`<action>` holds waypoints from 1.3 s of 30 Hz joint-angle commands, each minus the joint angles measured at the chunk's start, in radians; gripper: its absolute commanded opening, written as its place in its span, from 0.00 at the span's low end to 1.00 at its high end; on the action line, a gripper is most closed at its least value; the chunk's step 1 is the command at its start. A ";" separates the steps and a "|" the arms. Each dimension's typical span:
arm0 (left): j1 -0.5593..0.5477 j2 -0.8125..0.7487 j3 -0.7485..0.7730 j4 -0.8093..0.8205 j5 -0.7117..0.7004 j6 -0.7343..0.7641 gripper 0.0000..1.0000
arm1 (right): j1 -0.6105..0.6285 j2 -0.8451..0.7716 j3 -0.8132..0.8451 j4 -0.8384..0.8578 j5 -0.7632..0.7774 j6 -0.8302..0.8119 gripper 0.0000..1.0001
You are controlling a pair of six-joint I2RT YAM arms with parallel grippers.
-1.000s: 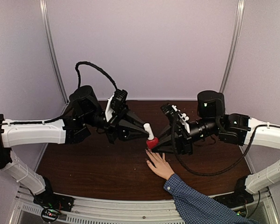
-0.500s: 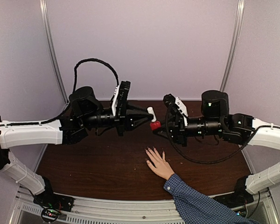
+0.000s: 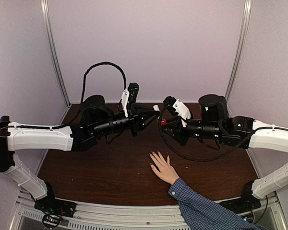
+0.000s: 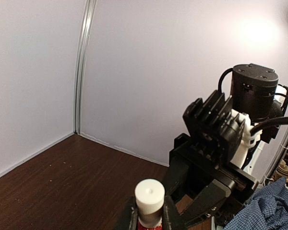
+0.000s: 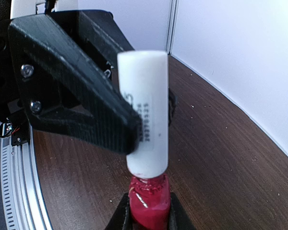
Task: Paint the nails
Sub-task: Unscrew the cap of the nail polish bottle.
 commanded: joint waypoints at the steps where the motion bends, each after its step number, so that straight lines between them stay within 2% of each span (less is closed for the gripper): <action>1: -0.011 0.007 -0.012 0.077 -0.055 -0.026 0.00 | 0.004 -0.011 0.028 0.029 0.060 -0.015 0.00; 7: -0.011 0.031 -0.012 0.082 -0.019 -0.040 0.00 | 0.003 -0.025 0.019 0.049 0.048 -0.017 0.00; 11: -0.012 0.033 -0.023 0.093 -0.017 -0.045 0.07 | 0.003 -0.046 0.001 0.083 0.004 -0.019 0.00; 16: -0.011 0.042 -0.017 0.082 -0.005 -0.050 0.09 | 0.003 -0.061 -0.019 0.119 -0.078 -0.025 0.00; 19: -0.011 0.036 -0.019 0.085 0.019 -0.047 0.24 | 0.003 -0.065 -0.019 0.118 -0.111 -0.025 0.00; 21: -0.010 0.013 -0.028 0.080 0.023 -0.039 0.39 | 0.001 -0.067 -0.021 0.107 -0.128 -0.025 0.00; 23: -0.010 -0.023 -0.032 0.045 0.035 -0.009 0.50 | 0.000 -0.069 -0.026 0.096 -0.134 -0.024 0.00; 26: -0.004 -0.088 -0.013 -0.061 0.077 0.058 0.59 | -0.003 -0.075 -0.042 0.083 -0.137 -0.015 0.00; 33: 0.018 -0.205 0.097 -0.490 0.203 0.240 0.63 | -0.007 -0.090 -0.056 0.000 -0.214 -0.009 0.00; 39: 0.020 -0.190 0.220 -0.824 0.317 0.398 0.63 | -0.007 -0.079 -0.032 -0.086 -0.382 -0.009 0.00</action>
